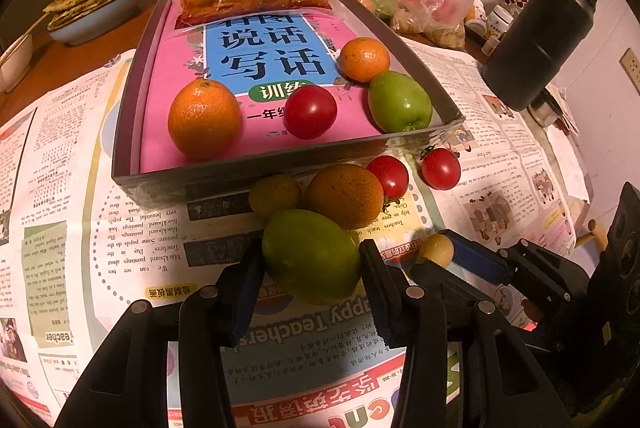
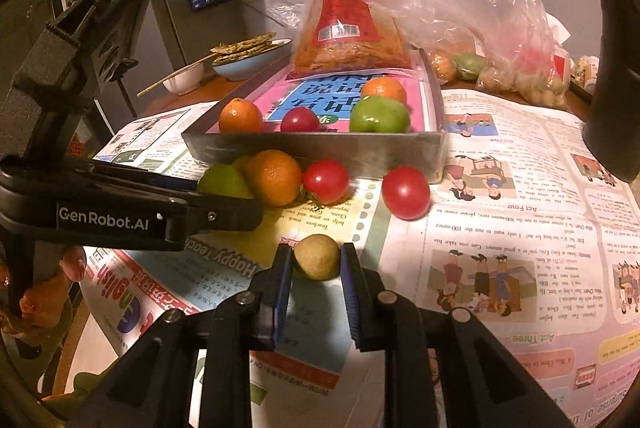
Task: Organize fruits
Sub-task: 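Lift and carry the mango with the left tool while the right tool carries the yellow fruit to the book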
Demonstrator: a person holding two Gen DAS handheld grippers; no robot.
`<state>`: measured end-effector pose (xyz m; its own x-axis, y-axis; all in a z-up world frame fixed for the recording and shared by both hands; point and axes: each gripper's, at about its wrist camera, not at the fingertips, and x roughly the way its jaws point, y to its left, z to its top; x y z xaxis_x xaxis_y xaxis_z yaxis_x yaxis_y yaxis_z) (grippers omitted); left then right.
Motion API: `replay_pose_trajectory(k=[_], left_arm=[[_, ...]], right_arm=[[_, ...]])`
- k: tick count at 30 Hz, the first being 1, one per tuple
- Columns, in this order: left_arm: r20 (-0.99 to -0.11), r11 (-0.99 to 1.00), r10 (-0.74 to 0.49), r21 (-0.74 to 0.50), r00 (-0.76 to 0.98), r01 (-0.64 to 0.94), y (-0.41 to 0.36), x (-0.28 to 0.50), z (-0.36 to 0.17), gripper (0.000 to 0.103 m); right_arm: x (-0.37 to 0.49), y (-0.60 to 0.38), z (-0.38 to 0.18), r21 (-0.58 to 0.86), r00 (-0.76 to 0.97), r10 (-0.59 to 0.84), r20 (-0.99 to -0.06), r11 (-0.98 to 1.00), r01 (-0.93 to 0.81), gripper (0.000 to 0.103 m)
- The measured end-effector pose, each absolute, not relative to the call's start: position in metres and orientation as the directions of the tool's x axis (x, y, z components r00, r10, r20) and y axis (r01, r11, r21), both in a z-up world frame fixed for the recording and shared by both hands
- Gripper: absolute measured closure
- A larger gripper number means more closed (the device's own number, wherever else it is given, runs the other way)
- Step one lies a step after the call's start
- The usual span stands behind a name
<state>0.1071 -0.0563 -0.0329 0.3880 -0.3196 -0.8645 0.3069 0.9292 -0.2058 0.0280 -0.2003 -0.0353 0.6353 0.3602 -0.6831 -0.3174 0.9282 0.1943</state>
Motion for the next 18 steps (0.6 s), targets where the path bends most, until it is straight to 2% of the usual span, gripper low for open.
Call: replay_pose_trajectory(k=[18], left_arm=[[-0.859,0.933,-0.312,-0.196,0.405,0.303,-0.038,0.092,-0.021,0.054]], right_arm=[[0.027,-0.203,-0.03,0.208,0.648,0.363,-0.67,0.929,-0.306,0.078]])
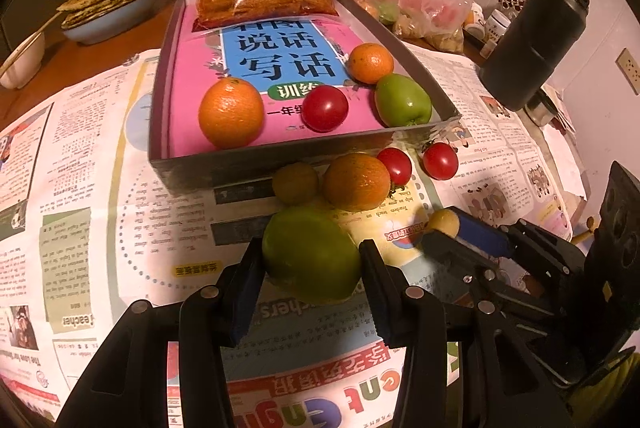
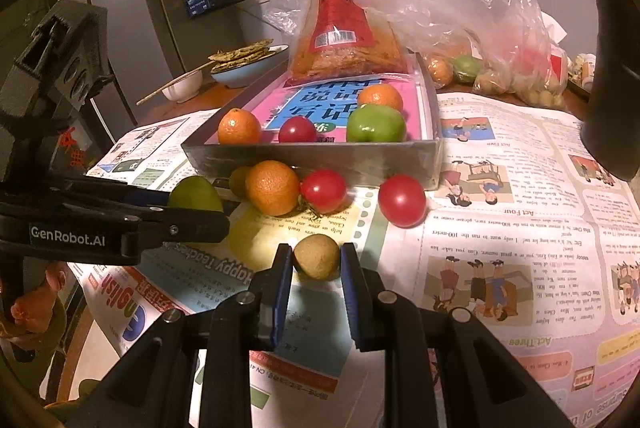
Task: Organize fruits
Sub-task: 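Lift and carry the mango with the left tool while the right tool carries the yellow fruit to the book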
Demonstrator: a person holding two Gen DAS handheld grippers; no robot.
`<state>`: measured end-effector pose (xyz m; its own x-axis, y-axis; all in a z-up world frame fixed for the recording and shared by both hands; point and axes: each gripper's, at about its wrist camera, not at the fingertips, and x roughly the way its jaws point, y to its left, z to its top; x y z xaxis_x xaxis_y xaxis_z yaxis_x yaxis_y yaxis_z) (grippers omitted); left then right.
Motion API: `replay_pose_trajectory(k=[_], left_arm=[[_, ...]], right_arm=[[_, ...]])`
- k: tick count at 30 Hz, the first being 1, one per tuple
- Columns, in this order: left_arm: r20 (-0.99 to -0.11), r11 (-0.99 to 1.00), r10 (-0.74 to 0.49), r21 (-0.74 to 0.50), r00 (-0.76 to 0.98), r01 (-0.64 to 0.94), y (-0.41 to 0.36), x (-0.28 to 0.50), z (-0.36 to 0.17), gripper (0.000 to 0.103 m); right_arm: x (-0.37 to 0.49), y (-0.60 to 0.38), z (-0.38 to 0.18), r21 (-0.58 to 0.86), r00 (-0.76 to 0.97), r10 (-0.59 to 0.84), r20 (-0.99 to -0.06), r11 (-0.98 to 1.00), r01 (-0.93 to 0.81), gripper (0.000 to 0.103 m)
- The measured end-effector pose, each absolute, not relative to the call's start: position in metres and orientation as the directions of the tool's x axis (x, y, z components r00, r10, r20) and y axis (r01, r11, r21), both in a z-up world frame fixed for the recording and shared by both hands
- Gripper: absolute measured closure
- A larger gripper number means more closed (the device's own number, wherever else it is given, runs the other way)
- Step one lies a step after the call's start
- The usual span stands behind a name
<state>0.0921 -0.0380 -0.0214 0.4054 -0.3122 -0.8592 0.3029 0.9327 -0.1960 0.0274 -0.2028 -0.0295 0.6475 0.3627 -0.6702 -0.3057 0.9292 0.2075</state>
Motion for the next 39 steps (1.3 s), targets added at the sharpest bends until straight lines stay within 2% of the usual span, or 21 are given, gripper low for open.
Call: replay_pose_trajectory(k=[15,39], left_arm=[[-0.833,0.935,-0.309,-0.177,0.459,0.309,-0.036,0.085,0.009,0.054],[-0.811,0.928,-0.311,-0.146,0.496,0.343,-0.055,0.089,0.024,0.054]], right_arm=[[0.027,-0.213,-0.012,0.22,0.674,0.364,-0.643,0.93,-0.293,0.078],[0.034,-0.218,0.007,0.215,0.708,0.368,-0.603,0.929,-0.3,0.078]])
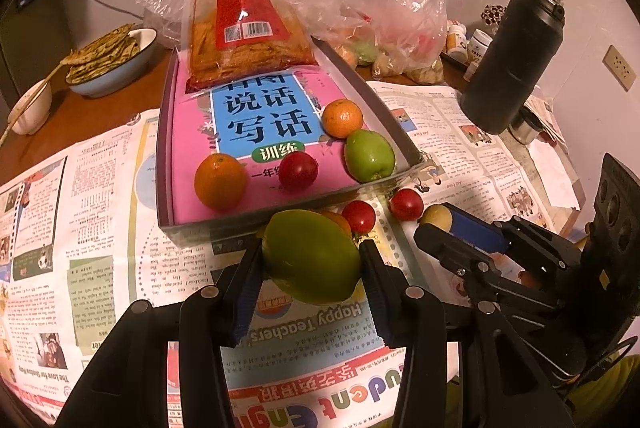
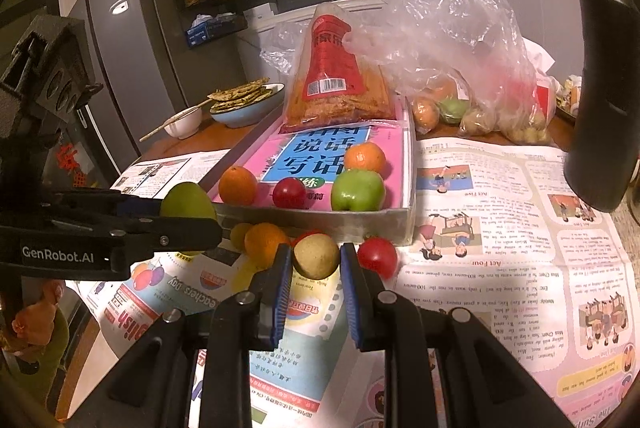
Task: Organize fruits
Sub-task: 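Lift and carry the mango with the left tool while the right tool carries the yellow fruit to the book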
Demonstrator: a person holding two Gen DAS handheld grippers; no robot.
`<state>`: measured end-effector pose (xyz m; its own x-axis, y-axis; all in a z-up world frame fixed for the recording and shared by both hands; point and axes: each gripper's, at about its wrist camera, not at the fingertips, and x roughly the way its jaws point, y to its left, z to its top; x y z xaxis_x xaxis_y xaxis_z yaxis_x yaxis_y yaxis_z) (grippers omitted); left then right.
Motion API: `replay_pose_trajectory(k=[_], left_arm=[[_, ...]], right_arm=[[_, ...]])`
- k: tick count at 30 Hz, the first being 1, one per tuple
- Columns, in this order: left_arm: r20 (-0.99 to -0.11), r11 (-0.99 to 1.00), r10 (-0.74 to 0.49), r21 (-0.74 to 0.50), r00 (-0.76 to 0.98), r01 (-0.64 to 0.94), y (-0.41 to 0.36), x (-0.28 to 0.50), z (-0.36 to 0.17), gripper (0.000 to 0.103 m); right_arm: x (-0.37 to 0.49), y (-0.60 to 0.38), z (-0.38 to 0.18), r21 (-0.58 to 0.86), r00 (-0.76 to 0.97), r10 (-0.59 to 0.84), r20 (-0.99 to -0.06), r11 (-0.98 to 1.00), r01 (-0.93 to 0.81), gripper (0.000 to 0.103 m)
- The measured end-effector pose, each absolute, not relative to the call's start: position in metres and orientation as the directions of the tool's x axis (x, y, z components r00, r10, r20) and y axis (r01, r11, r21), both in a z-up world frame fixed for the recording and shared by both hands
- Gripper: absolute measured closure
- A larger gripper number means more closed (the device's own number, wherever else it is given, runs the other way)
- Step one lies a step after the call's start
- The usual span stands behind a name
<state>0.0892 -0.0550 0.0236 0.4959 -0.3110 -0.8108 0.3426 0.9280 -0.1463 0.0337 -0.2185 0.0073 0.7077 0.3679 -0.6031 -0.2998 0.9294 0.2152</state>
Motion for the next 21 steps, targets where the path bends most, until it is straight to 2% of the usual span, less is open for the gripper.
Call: replay_pose_trajectory(k=[21], left_arm=[[-0.801,0.937,-0.292,-0.129,0.523,0.326,-0.05,0.135,0.025,0.054]], right_arm=[[0.064,-0.194,0.01,0.189,0.696,0.386,-0.605,0.919,-0.345,0.078]])
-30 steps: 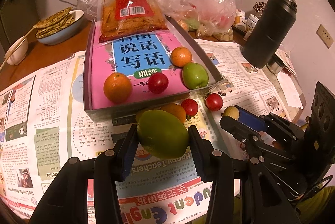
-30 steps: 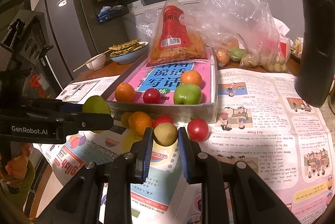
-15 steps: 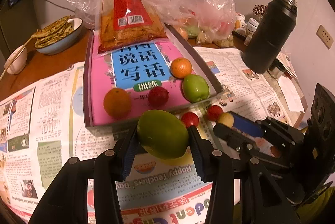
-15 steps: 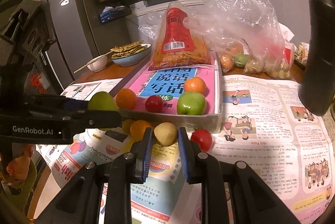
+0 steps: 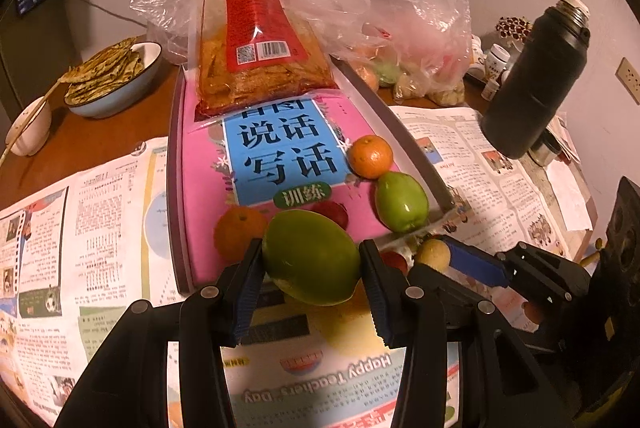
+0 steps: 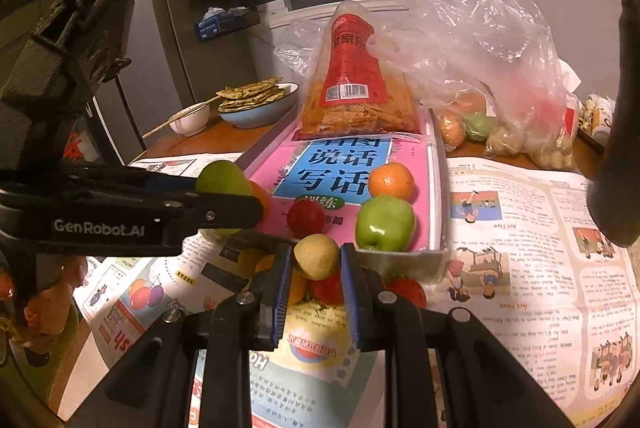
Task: Organize fruits
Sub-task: 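Lift and carry the mango with the left tool while the right tool carries the yellow fruit to the book, then lower the mango onto the book with the left tool while the right tool releases the yellow fruit there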
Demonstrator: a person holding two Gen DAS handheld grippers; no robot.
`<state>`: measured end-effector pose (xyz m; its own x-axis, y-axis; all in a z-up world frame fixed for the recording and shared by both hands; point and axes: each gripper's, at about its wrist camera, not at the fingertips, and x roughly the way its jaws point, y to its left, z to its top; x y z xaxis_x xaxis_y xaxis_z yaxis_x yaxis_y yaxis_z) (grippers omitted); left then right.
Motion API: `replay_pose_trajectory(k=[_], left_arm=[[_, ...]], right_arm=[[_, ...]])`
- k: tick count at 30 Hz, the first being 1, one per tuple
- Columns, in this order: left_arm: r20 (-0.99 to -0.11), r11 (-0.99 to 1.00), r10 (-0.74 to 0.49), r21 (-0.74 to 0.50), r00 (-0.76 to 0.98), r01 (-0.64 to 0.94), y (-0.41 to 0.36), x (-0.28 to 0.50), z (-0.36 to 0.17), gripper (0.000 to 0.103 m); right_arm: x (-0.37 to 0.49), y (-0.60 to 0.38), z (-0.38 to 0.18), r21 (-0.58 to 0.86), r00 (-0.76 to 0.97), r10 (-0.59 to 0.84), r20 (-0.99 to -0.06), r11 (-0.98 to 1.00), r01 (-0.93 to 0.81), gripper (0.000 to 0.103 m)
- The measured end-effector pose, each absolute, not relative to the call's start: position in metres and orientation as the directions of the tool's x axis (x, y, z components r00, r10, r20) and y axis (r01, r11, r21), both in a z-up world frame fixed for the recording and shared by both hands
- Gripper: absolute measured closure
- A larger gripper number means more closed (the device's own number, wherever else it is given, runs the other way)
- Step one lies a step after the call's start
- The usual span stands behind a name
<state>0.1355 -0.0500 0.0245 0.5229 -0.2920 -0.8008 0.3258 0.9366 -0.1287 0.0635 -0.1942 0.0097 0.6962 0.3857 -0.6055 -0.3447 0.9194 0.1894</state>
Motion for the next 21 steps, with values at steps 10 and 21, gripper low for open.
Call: replay_pose_trajectory(k=[10,21], left_arm=[[-0.808,0.939,-0.276,-0.112,0.52,0.324,-0.053,0.167,0.023,0.054],[-0.823,0.938,-0.268,-0.105,0.5,0.33,-0.06,0.198,0.014,0.054]], right_arm=[[0.08,-0.186,0.007,0.194,0.691,0.39,-0.609,0.918,-0.346,0.078],[0.088,-0.178,0.011,0.188,0.697,0.388,-0.603,0.918,-0.348,0.078]])
